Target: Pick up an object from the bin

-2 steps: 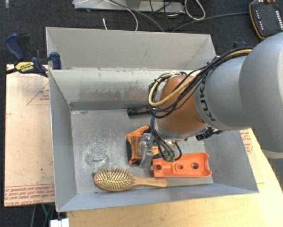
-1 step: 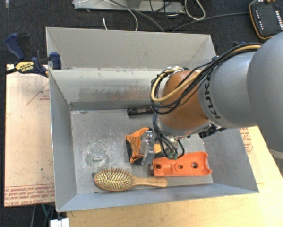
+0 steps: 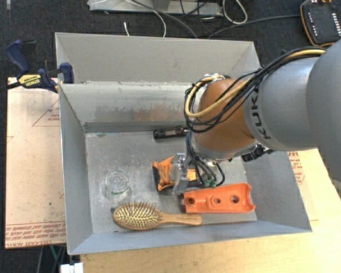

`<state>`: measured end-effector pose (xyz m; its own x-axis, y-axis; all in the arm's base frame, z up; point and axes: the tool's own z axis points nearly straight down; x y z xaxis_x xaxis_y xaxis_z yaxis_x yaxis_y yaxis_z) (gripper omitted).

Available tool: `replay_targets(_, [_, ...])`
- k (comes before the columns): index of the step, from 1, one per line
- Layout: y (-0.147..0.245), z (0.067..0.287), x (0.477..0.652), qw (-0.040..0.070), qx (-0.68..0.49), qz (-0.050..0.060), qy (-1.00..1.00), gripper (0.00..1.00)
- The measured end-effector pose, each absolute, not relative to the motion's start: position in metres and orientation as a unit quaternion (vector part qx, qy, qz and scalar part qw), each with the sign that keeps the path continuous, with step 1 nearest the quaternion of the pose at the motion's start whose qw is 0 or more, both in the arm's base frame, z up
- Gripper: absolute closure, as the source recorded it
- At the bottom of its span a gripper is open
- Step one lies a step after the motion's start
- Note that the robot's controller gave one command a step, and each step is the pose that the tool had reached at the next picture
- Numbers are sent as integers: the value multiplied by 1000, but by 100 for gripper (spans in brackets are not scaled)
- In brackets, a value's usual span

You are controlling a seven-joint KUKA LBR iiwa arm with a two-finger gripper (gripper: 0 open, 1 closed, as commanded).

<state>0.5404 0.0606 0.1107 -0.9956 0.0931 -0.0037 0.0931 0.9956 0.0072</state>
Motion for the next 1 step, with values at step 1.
replay_targets(1, [61, 120, 540, 1, 47, 4, 999, 100])
